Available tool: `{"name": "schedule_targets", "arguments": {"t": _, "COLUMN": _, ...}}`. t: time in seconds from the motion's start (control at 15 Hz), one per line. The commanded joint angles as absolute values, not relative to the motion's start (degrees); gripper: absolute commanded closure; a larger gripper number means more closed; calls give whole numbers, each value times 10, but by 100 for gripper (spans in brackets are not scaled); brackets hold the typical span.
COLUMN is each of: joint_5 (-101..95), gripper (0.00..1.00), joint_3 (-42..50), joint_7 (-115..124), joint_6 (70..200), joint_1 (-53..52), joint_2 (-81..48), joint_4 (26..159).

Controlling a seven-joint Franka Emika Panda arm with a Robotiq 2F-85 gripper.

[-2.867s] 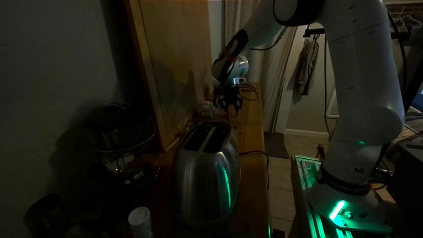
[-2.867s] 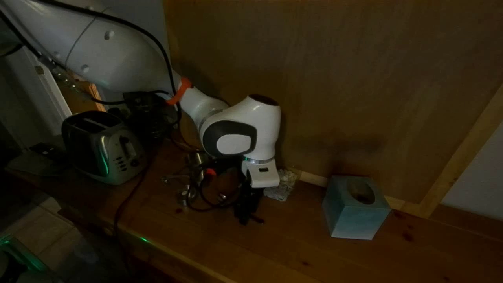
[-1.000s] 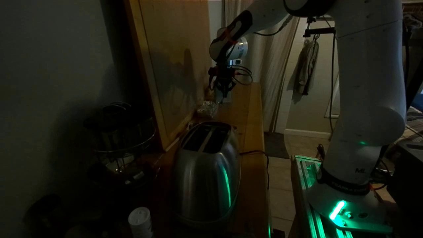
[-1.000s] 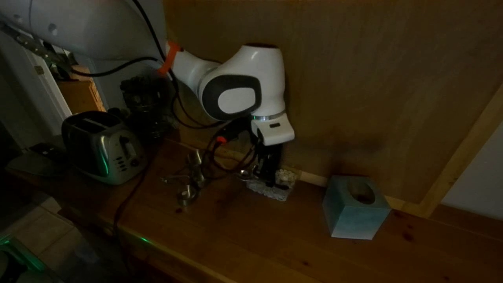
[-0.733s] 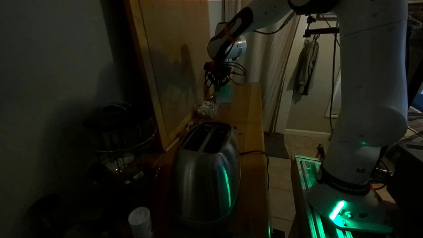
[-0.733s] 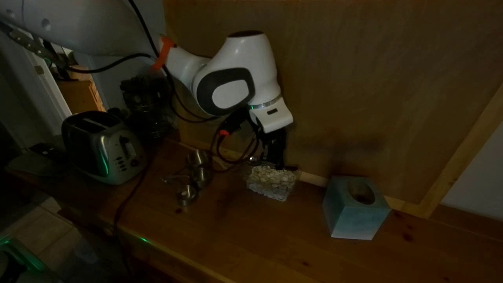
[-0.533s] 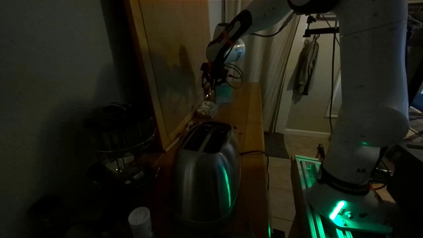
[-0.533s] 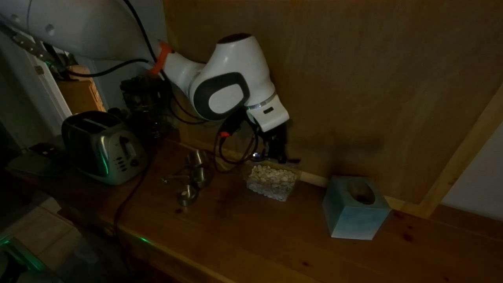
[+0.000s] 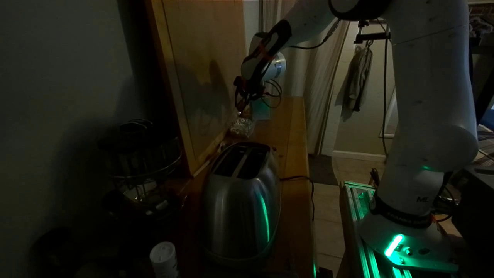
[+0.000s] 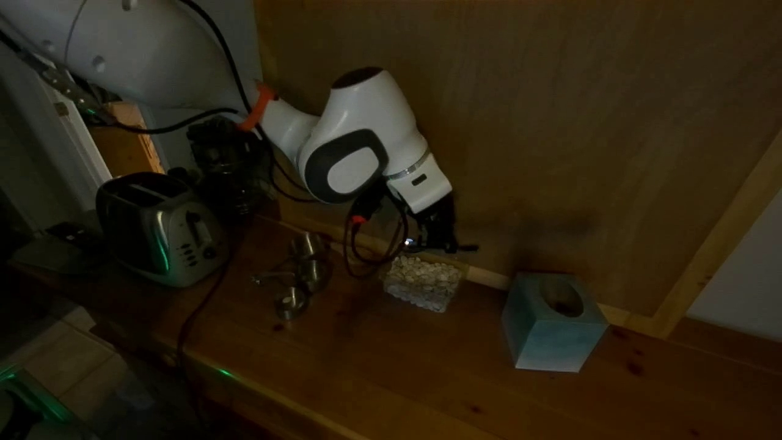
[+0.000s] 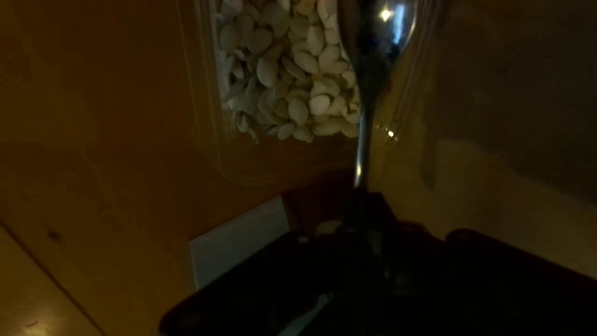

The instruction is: Use the silver spoon to put some of the contents of the clear lunchbox into the middle silver pot on the left

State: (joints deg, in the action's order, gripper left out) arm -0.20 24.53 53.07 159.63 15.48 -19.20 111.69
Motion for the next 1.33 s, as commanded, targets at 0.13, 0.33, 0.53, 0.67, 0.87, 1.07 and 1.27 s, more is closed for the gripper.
{"name": "schedule_targets", "arguments": {"t": 0.13, "joint_5": -19, "gripper": 98, "joint_3": 289, "joint_7": 574, "joint_6": 1731, "joint_1": 135, "joint_2": -258, "joint_4": 1110}}
{"name": "schedule_targets", "arguments": {"t": 0.33, "joint_5": -12, "gripper": 98, "joint_3": 321, "joint_7": 585, "joint_6": 1785, "joint_1": 117, "joint_2": -282, "joint_4": 1112}}
{"name": "schedule_targets", "arguments": {"t": 0.53, "joint_5": -8, "gripper": 98, "joint_3": 364, "joint_7": 591, "joint_6": 1825, "joint_1": 87, "joint_2": -301, "joint_4": 1121}}
{"name": "schedule_targets", "arguments": {"t": 0.67, "joint_5": -5, "gripper": 98, "joint_3": 395, "joint_7": 593, "joint_6": 1836, "joint_1": 63, "joint_2": -311, "joint_4": 1127}}
{"name": "schedule_targets", "arguments": {"t": 0.87, "joint_5": -2, "gripper": 98, "joint_3": 432, "joint_7": 591, "joint_6": 1839, "joint_1": 30, "joint_2": -324, "joint_4": 1139}}
{"name": "schedule_targets", "arguments": {"t": 1.07, "joint_5": -1, "gripper": 98, "joint_3": 455, "joint_7": 587, "joint_6": 1832, "joint_1": 7, "joint_2": -331, "joint_4": 1148}}
{"name": "schedule_targets", "arguments": {"t": 1.27, "joint_5": 1, "gripper": 98, "joint_3": 453, "joint_7": 585, "joint_6": 1821, "joint_1": 1, "joint_2": -332, "joint_4": 1154}}
